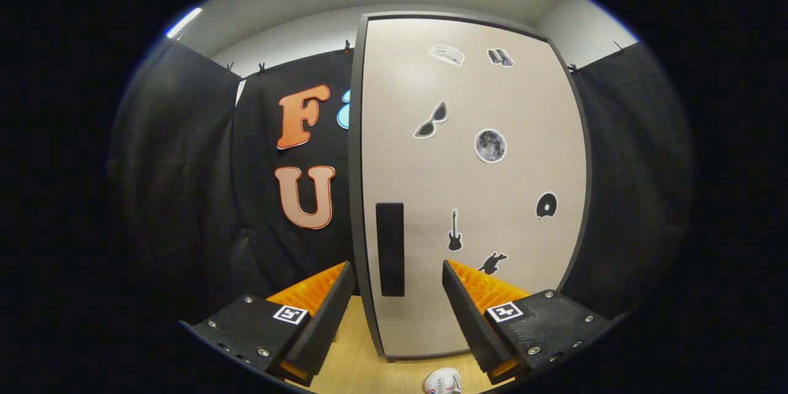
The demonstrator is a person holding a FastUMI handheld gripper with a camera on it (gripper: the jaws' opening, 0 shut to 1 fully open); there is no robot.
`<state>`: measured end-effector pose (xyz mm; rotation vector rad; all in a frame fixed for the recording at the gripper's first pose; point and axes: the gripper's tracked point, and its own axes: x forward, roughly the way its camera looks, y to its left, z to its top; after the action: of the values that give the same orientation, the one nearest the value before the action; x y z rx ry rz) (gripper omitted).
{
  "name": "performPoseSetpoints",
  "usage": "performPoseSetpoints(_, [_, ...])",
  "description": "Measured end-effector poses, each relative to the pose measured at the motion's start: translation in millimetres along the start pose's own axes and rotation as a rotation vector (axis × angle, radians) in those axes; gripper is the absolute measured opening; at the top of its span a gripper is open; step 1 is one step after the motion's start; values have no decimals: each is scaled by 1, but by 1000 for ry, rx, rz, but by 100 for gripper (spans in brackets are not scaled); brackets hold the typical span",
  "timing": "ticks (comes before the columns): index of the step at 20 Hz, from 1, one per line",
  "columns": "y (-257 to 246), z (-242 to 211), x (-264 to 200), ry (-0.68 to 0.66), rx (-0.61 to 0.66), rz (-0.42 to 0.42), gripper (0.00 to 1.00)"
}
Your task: Open the shoe cabinet door, grab the shoes and put them into the shoe cabinet, then close the shoe cabinet door.
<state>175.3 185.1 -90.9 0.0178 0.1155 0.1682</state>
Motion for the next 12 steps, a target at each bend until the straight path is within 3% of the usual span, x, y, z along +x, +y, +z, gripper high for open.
performPoseSetpoints(7, [2, -6, 43, -3, -33, -35, 90])
performPoseSetpoints(12, [2, -16, 66, 6, -41, -55, 85])
